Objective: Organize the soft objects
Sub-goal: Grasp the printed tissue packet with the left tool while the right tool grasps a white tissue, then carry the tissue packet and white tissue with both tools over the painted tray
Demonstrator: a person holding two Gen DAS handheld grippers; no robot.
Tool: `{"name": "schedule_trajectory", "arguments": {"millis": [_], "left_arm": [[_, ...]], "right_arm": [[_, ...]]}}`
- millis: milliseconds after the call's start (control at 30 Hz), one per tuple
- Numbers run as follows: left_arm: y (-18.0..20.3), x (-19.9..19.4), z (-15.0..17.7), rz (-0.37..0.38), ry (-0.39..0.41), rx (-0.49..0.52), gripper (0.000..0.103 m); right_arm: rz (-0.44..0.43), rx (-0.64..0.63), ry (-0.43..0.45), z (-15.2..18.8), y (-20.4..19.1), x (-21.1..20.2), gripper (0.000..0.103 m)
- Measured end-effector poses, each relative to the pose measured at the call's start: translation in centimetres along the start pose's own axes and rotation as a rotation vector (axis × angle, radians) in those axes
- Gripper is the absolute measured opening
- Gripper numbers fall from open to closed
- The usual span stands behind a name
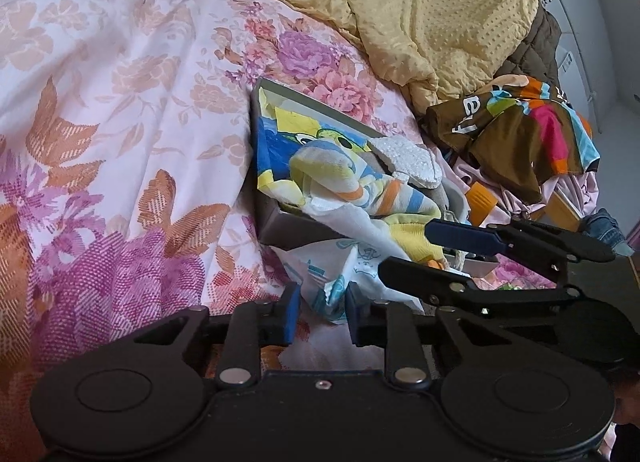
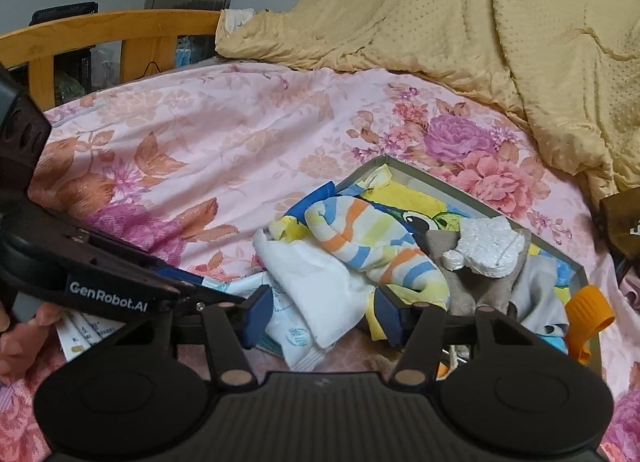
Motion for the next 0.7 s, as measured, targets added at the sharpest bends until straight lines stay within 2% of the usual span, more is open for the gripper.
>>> {"name": "schedule_trajectory", "arguments": {"millis": [67, 200, 433, 567, 700], "left_arm": [[-0.1, 0.0, 0.0, -0.003, 0.002, -0.004, 0.02], [-0.3, 0.1, -0.1, -0.007, 0.007, -0.011, 0.014], [-0.6, 0.0, -0.2, 0.003, 0.028, -0.039, 0.012], [-0.6, 0.0, -0.2, 0.006, 0.036, -0.037, 0.009], [-0.7, -0.1, -0.2, 0.007, 0.035, -0.039, 0.005]], "right_arm": [[-0.003, 0.008, -0.007, 0.0, 0.1, 0.4, 0.053], [-0.012, 0.023, -0.009, -0.1, 0.2, 0.9, 0.048], [-0.038, 0.075, 0.005, -0.3, 0.2, 1.4, 0.038], [-0.056, 0.097, 0.007, -0.5, 0.1, 1.6, 0.021], [-0.074, 0.141, 0.019, -0.5, 0.2, 1.5, 0.012]]}}
Point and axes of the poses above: each gripper's, at about its wrist camera, not at the fingertips, and x roughly the way its jaws point, y to its right, z to its underside, the point moved 6 cm from there along x, roughly the way its jaws point, and after that the axes turned 3 degrees about -z, right-handed, at the moved point
